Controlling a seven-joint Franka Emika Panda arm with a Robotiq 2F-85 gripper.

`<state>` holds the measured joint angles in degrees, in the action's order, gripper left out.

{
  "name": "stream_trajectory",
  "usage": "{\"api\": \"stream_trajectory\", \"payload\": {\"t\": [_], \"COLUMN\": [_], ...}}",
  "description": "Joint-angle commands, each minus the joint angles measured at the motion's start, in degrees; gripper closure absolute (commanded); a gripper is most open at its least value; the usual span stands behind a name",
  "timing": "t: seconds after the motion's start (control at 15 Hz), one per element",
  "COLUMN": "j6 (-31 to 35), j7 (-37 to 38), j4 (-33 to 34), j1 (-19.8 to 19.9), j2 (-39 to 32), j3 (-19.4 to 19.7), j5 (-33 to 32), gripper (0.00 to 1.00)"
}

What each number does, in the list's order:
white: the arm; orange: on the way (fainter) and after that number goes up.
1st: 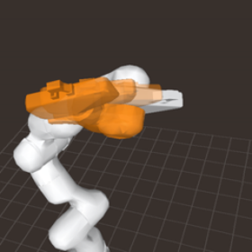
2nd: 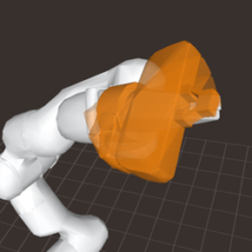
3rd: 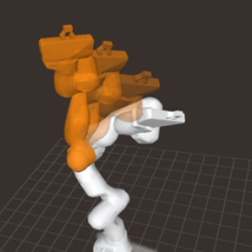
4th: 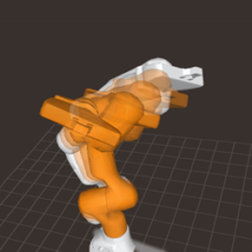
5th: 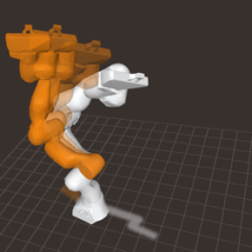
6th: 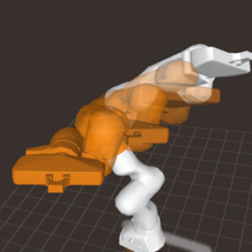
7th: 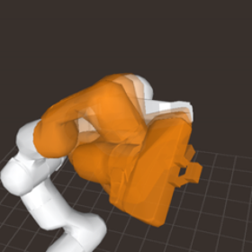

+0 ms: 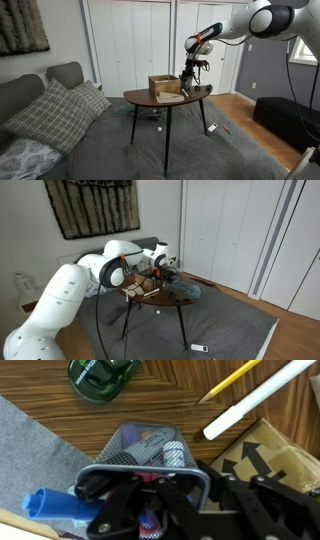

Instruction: Pick up the gray storage bin and pour all the contents into the cardboard box, put the gray storage bin on the table

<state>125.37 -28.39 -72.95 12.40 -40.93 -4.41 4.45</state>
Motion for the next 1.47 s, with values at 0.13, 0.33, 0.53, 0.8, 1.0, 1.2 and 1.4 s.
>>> {"api": "stream_trajectory", "payload": {"t": [0.13,0.33,0.53,0.8,1.0,1.2,1.4], "j6": [-1.5,-1.3,-0.7,-2.2,-2.4,-3.1,-6.4], "j7": [-0.1,0.0,-0.1,-1.0,-2.2,-3.3,-6.7], "j4": [0.7,-0.5,-1.8,-3.6,-5.2,-5.6,-4.0], "j1": [0.2,0.4,0.5,0.7,0.8,0.7,1.2], "j2": [0.8,2.6,4.9,8.8,12.7,15.2,16.2], "j3": [-0.3,-0.4,-0.4,-1.1,-1.8,-2.5,-4.3], "j5": [0.8,1.2,1.4,2.6,4.5,7.0,12.8], "gripper": [0.98,0.98,0.98,0.98,0.98,0.98,0.98]}}
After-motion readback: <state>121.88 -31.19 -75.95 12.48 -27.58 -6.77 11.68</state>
